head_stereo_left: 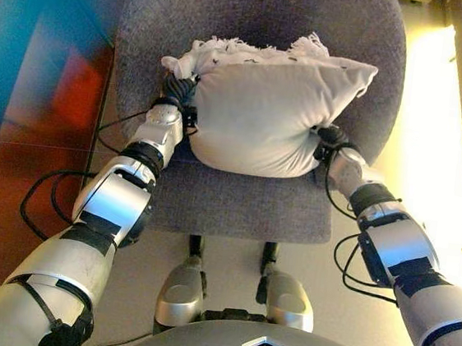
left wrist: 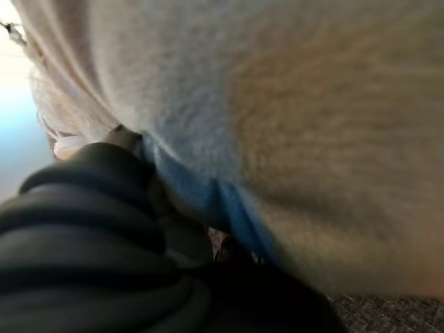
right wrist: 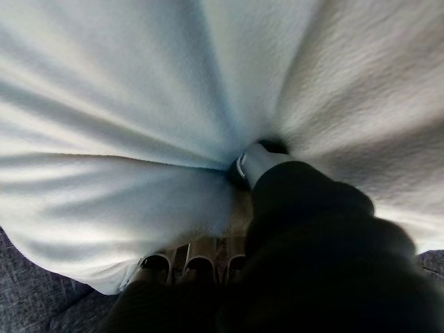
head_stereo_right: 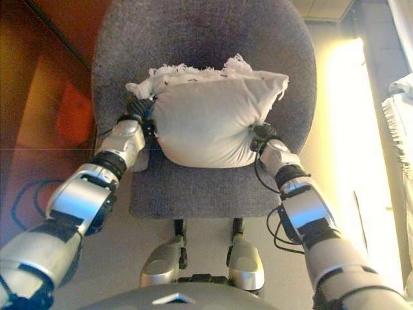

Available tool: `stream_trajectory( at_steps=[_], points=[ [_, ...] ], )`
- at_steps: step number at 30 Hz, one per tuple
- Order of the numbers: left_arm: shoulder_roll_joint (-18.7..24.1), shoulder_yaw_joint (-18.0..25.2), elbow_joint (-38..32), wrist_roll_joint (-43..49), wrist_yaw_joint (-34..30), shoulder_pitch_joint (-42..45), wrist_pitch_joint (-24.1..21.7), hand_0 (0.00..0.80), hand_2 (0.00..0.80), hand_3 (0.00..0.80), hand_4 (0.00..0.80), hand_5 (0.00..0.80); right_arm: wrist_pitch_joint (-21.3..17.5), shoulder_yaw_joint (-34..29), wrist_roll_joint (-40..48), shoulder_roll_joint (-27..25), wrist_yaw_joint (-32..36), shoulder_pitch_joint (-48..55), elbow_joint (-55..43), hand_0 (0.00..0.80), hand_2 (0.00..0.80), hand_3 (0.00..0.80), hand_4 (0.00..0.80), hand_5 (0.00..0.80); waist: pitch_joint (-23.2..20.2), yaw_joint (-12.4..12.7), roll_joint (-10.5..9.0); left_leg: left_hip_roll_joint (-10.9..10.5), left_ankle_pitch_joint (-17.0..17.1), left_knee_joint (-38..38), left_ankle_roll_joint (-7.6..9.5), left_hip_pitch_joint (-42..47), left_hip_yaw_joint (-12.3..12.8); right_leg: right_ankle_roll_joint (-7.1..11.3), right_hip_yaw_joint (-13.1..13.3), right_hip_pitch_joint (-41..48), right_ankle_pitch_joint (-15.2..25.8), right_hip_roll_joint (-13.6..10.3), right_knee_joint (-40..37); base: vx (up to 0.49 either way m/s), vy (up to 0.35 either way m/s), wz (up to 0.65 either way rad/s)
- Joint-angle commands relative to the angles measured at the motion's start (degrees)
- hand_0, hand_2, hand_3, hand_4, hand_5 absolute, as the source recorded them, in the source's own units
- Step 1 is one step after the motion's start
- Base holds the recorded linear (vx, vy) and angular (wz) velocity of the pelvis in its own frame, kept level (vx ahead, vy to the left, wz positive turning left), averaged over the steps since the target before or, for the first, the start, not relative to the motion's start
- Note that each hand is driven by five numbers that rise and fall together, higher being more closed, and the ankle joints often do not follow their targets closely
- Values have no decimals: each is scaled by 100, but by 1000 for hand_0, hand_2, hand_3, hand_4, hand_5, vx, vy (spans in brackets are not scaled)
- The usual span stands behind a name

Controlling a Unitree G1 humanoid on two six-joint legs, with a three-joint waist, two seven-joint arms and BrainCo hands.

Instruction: Pick up the cushion and take it to the sofa

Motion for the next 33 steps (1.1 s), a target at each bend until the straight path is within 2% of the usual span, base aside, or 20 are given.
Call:
stream_trajectory(
  at_steps=[1,3,6,8,9,10,11,15,19,24,27,33],
  points=[
    [-150,-357,858,-294,-122,-834,357,800,800,800,800,800,139,-67,625,130,159,-1287,308,800,800,800,800,800,155,-31,-67,62,-269,91,-236,-56,-26,320,270,-172,-138,-322,207,13,32,1],
    [-97,-430,993,-316,-121,-961,710,800,800,800,800,800,460,-103,928,22,-21,-1432,493,800,800,800,800,800,173,-34,-46,54,-247,94,-249,-92,-24,326,259,-221,-136,-336,234,10,35,0],
    [-26,-482,1219,-615,-126,-1111,1146,800,800,800,800,800,629,-105,1354,-120,-285,-1672,700,800,800,800,800,800,228,-47,5,41,-210,89,-272,-141,-26,320,239,-285,-134,-347,262,-4,65,0],
    [54,-410,1288,-790,3,-1164,1137,612,612,612,612,612,552,-173,1531,-181,-334,-1793,723,800,800,800,800,800,249,-63,33,25,-197,87,-280,-152,-25,314,240,-316,-149,-351,290,14,67,1],
    [83,-407,1288,-835,2,-1175,1130,213,213,213,213,213,457,-195,1594,-186,-347,-1821,698,800,800,800,800,800,261,-69,42,20,-192,88,-281,-160,-23,312,239,-341,-157,-354,312,17,56,0],
    [119,-403,1268,-875,-17,-1212,1135,0,0,0,0,0,328,-208,1678,-204,-394,-1890,626,640,640,640,640,640,270,-69,57,9,-185,91,-282,-179,-23,304,237,-369,-169,-358,331,14,54,1],
    [149,-415,1249,-845,-1,-1238,1085,0,0,0,0,0,247,-207,1657,-223,-444,-1922,581,0,0,0,0,0,277,-73,65,4,-177,95,-284,-197,-16,303,234,-391,-175,-364,346,13,54,1],
    [394,-471,1074,-923,239,-1299,792,0,0,0,0,0,84,-158,1426,-475,-532,-1957,374,0,0,0,0,0,288,-71,81,-21,-163,93,-284,-239,-20,321,195,-479,-192,-390,409,6,18,1],
    [701,-421,762,-1036,49,-1187,581,0,0,0,0,0,-180,-176,1406,-844,-451,-1919,201,0,0,0,0,0,317,-44,84,-44,-163,97,-283,-261,-25,327,125,-549,-219,-407,485,0,0,0],
    [1296,-113,-62,-1288,271,-653,6,0,0,0,0,0,-772,-520,1737,-1349,-209,-1523,-510,0,0,0,0,0,333,-28,94,-69,-205,117,-277,-265,4,329,69,-598,-276,-418,586,-11,31,3],
    [1456,-70,-388,-1188,389,-518,-97,0,0,0,0,0,-954,-685,1688,-1562,-302,-1280,-881,0,0,0,0,0,314,-31,73,-82,-235,124,-267,-245,2,336,34,-575,-300,-424,598,0,0,0],
    [1964,385,-1713,-1364,860,377,-704,0,0,0,0,0,-1360,-1207,1164,-2162,-405,-90,-2113,0,0,0,0,0,283,-3,-2,-118,-301,121,-218,-154,-29,351,-63,-485,-334,-436,617,-6,-11,2]
  ],
)
